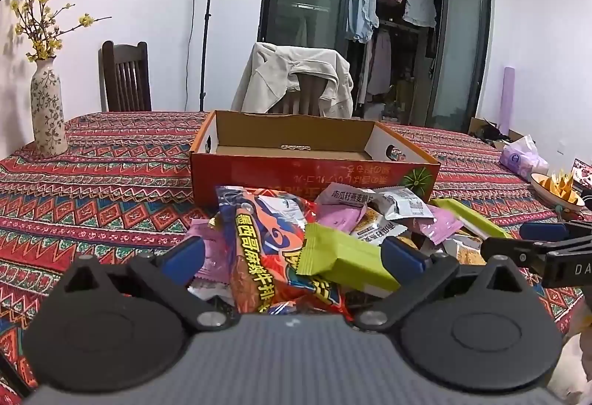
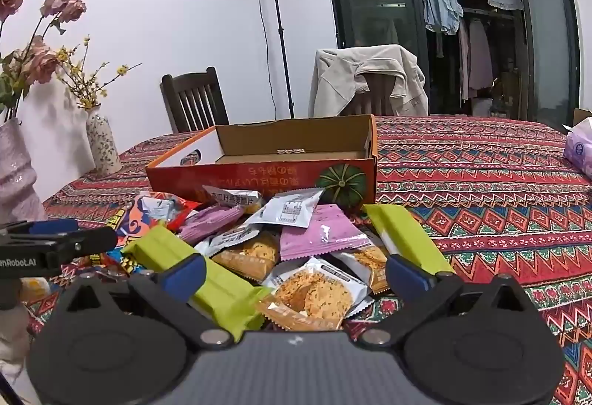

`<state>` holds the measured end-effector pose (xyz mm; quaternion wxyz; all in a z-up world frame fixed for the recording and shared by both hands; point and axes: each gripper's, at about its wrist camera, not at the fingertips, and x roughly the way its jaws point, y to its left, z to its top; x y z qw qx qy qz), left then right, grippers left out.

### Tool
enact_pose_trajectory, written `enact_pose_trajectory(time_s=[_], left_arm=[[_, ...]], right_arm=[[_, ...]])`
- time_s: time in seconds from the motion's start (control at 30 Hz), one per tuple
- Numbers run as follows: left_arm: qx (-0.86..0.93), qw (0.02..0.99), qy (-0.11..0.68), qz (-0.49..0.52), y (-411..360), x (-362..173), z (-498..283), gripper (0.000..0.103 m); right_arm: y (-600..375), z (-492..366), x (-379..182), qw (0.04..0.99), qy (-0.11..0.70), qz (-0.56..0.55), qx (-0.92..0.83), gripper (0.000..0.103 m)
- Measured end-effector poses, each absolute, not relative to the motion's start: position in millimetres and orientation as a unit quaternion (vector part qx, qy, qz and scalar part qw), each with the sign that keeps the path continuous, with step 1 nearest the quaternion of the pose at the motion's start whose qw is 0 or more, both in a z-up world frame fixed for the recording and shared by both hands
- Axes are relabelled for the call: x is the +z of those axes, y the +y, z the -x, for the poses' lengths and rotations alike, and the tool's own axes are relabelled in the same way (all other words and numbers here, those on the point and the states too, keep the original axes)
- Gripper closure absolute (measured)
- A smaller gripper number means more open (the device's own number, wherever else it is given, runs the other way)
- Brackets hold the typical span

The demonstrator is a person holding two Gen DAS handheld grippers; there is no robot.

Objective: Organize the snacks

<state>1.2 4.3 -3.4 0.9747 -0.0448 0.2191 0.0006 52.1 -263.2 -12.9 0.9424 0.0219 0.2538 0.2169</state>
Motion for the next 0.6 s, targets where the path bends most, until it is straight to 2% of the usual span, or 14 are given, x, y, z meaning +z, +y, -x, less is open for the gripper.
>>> enact_pose_trajectory(time_s=[0.6], left_arm=[[-0.001,0.974,0.219,0.049,6.6,-4.5,2.7,0.0]], right_arm=[[-261.3,-51.0,-15.3,0.943,0.256,-0.021,0.213,0.0]])
